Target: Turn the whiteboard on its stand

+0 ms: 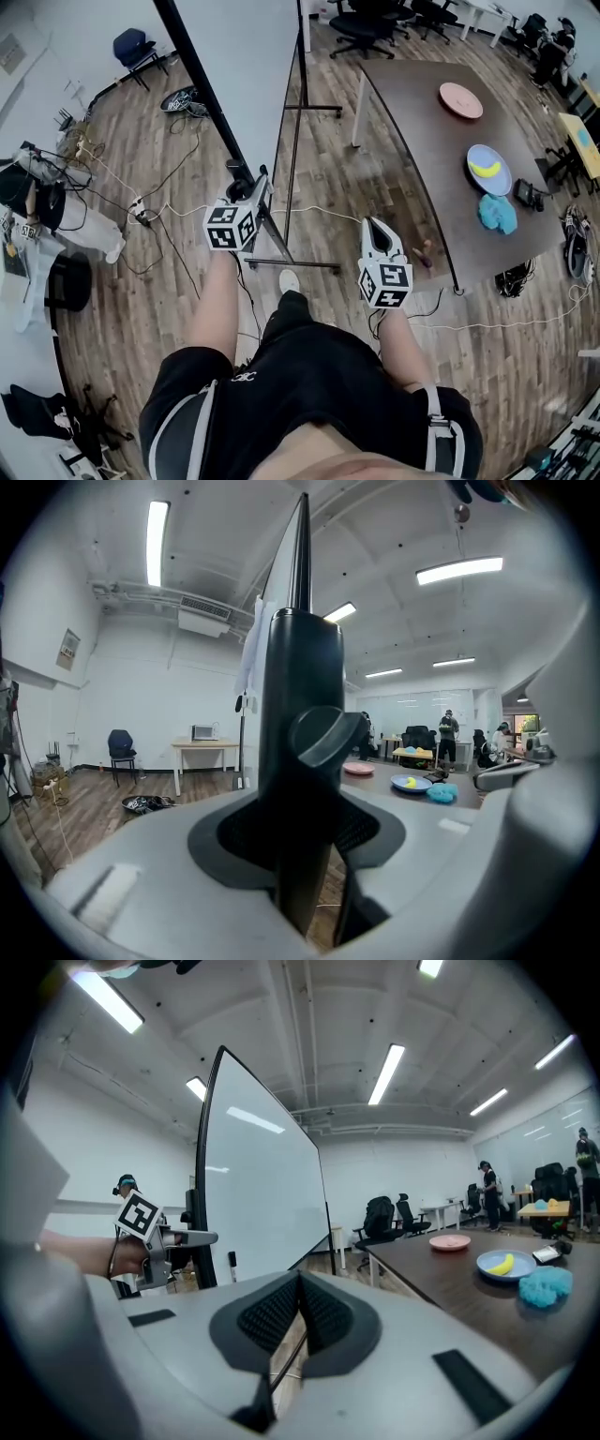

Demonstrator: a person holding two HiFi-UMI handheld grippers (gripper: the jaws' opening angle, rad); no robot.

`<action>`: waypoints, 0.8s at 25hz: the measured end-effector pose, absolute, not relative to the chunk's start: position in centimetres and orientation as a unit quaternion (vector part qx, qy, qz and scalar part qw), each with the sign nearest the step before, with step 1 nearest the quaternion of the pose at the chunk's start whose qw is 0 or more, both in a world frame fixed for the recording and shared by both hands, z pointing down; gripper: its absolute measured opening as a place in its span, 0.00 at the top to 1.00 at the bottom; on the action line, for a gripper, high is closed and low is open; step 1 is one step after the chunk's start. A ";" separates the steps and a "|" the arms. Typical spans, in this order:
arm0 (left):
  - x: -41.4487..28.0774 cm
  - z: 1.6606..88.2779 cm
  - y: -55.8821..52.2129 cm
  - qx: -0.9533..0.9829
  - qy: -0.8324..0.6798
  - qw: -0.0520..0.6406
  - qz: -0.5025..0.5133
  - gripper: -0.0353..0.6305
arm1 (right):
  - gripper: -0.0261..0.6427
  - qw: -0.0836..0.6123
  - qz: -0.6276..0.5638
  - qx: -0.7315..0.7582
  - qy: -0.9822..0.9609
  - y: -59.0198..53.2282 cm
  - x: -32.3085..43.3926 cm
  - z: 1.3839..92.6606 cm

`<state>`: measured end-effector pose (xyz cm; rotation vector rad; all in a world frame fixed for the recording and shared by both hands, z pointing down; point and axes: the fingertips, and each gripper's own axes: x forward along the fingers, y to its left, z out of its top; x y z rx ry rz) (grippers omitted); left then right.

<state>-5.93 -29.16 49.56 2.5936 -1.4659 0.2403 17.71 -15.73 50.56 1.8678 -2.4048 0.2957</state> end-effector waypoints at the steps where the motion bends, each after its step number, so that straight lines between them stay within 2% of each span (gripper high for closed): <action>1: -5.9 49.6 -28.4 0.865 -0.490 0.075 0.079 0.68 | 0.95 0.045 0.096 0.607 -0.788 -14.6 17.6 50.8; 9: -5.1 49.9 -22.6 0.867 -0.489 0.072 0.072 0.68 | 0.95 0.047 0.094 0.616 -0.780 -9.4 18.3 50.8; 20: -3.8 50.4 -15.4 0.864 -0.493 0.066 0.080 0.68 | 0.95 0.042 0.058 0.602 -0.795 -4.5 13.4 48.2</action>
